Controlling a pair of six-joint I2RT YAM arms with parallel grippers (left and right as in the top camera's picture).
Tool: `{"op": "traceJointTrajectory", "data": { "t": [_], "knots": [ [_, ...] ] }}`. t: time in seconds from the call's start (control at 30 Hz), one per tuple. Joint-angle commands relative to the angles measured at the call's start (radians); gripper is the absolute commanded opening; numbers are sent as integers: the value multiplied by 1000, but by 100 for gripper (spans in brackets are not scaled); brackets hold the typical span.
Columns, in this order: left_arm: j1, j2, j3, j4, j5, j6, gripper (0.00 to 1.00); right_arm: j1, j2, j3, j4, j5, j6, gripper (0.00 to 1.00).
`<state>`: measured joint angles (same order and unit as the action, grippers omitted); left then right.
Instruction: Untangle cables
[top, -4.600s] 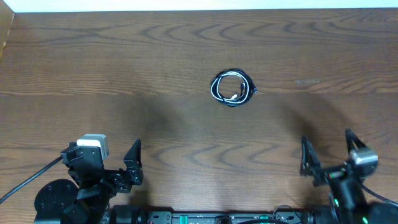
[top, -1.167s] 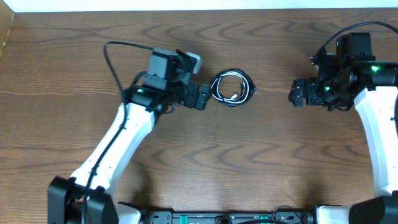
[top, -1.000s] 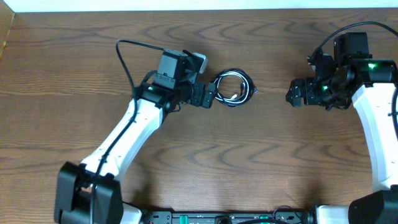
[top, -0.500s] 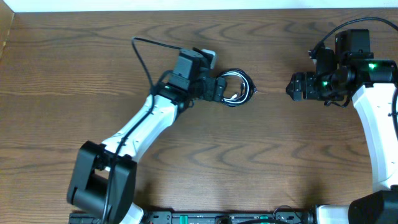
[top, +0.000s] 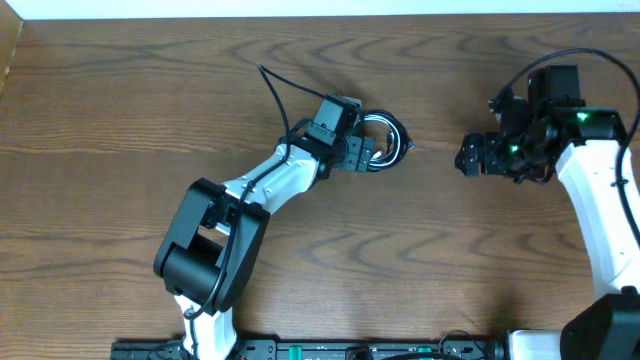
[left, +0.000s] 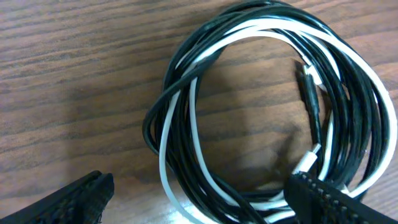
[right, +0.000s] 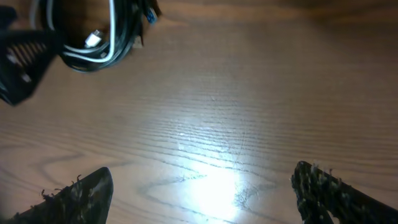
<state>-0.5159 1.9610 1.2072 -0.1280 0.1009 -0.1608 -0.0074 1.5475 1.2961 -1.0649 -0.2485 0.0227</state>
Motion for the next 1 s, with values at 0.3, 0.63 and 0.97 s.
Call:
{"op": "traceJointTrajectory", "data": {
  "t": [0.3, 0.63, 0.97],
  "knots": [
    [4, 9, 34, 18, -26, -14, 58, -4, -2, -114, 70, -6, 21, 89],
    [4, 41, 34, 26, -1, -18, 53, -4, -3, -114, 69, -35, 21, 90],
    [4, 64, 34, 48, 26, -25, 53, -4, -3, -114, 63, -35, 21, 90]
  ]
}}
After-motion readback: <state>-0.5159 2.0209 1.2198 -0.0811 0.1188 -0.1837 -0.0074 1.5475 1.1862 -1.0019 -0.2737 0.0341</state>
